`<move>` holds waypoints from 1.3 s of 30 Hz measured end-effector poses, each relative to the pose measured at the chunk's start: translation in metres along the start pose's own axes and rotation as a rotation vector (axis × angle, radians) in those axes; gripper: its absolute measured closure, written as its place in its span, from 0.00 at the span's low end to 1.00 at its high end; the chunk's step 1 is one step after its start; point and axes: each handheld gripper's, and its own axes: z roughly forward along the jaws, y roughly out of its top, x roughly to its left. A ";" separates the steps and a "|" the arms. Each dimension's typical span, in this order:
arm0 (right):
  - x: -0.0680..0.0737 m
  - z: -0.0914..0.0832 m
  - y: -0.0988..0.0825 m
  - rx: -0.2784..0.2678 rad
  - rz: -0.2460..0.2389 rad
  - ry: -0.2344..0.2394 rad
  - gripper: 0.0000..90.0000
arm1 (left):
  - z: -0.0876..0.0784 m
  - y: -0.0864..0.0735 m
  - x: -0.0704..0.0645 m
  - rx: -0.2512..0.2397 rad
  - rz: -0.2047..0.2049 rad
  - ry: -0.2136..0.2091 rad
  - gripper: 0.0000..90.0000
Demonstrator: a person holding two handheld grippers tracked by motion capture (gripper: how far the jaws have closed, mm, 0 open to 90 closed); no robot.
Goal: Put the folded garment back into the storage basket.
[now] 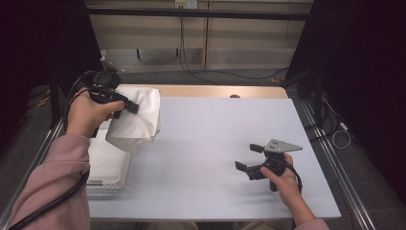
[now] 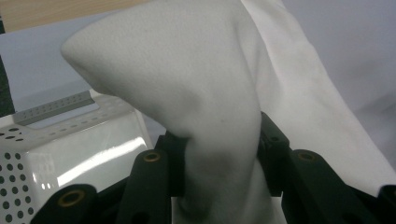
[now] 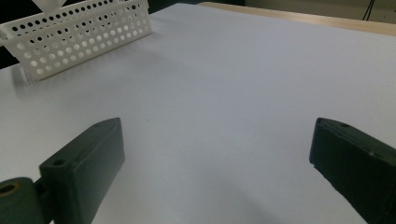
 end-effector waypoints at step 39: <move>0.001 0.000 0.000 0.003 -0.001 -0.002 0.04 | -0.016 -0.011 0.028 0.001 -0.006 0.049 0.72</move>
